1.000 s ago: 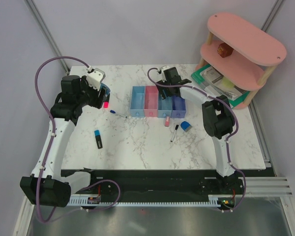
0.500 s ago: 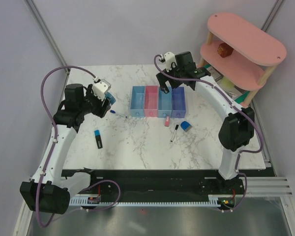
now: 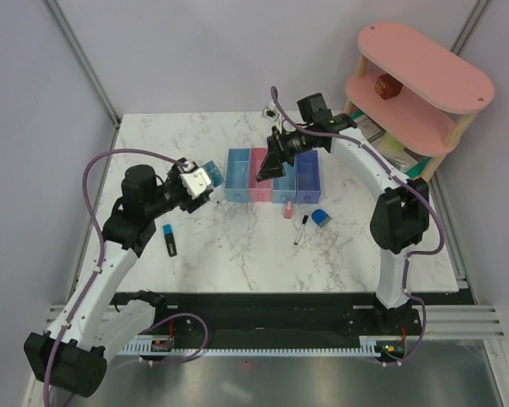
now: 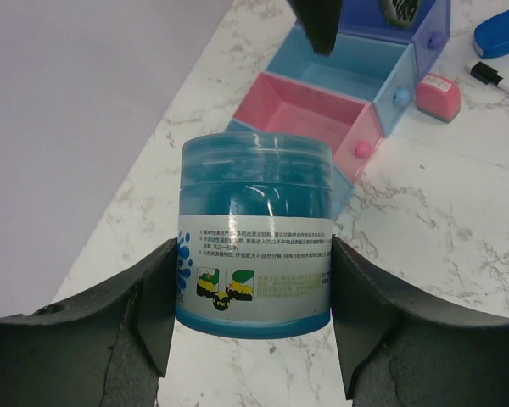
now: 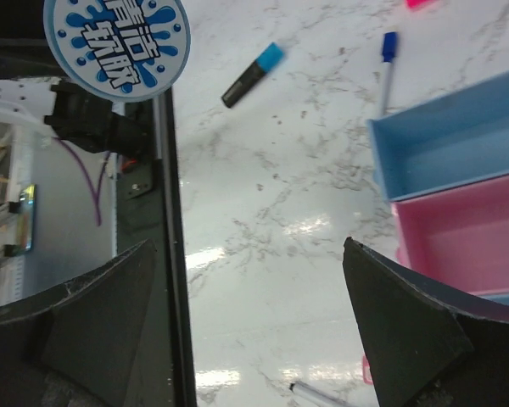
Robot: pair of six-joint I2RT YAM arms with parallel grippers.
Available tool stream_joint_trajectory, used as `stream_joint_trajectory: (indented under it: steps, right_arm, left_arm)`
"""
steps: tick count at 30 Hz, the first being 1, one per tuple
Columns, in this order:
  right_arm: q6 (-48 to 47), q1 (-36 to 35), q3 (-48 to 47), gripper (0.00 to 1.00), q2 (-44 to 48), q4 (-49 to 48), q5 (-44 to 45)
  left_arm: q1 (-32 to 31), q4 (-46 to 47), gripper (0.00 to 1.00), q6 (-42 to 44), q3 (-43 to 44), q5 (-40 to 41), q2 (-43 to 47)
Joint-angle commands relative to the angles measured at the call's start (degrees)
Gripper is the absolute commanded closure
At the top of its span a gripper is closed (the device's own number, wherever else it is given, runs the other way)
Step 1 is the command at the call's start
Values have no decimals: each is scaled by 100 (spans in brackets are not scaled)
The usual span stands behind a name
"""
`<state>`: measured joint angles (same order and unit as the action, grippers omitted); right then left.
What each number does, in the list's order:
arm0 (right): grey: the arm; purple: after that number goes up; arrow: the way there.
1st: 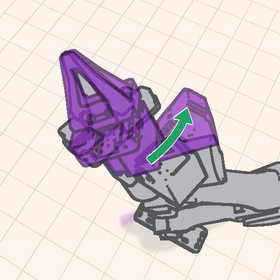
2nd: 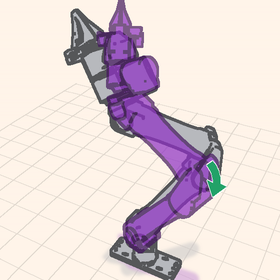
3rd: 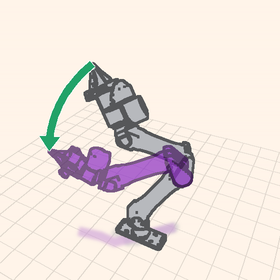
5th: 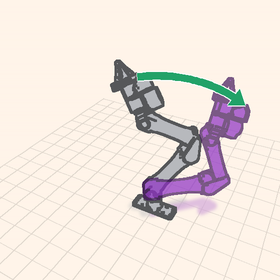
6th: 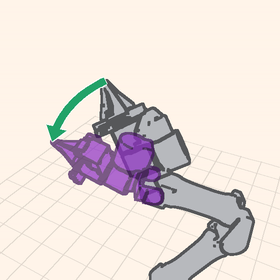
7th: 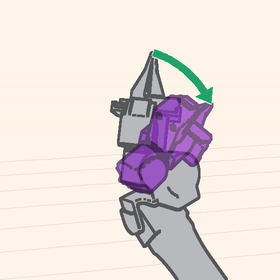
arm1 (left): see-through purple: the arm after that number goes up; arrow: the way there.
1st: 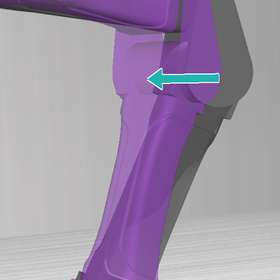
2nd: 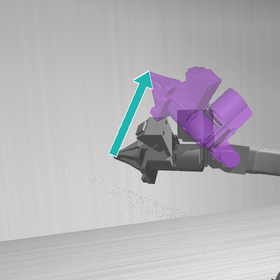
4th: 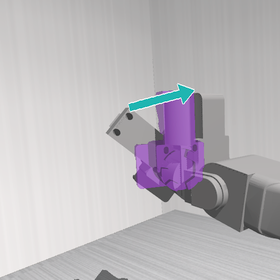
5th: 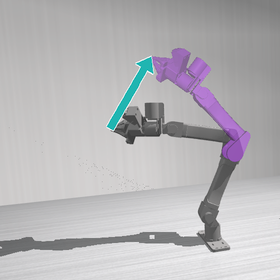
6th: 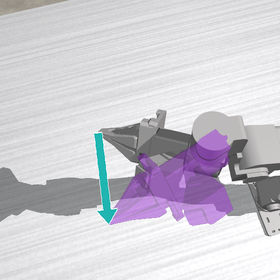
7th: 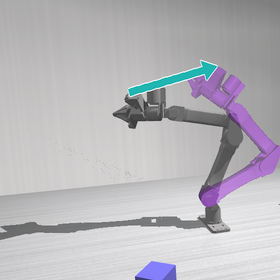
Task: Sort the stationery into containers
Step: Place the stationery in the storage box.
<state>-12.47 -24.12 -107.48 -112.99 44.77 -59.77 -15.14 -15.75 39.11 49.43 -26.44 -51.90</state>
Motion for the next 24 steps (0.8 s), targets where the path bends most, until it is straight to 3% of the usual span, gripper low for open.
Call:
stream_joint_trajectory:
  steps: [1,11,24]
  right_arm:
    - [78,39,-326,2,-127,75,-1598]
    - [402,39,-274,2,-154,-248,-2706]
    - [438,13,-168,2,-162,-355,-2065]
  left_arm:
    - [-340,1038,98,623,-205,-345,250]
    - [-912,1759,98,1125,-768,-529,224]
    - [-1228,2111,98,835,-434,-257,-163]
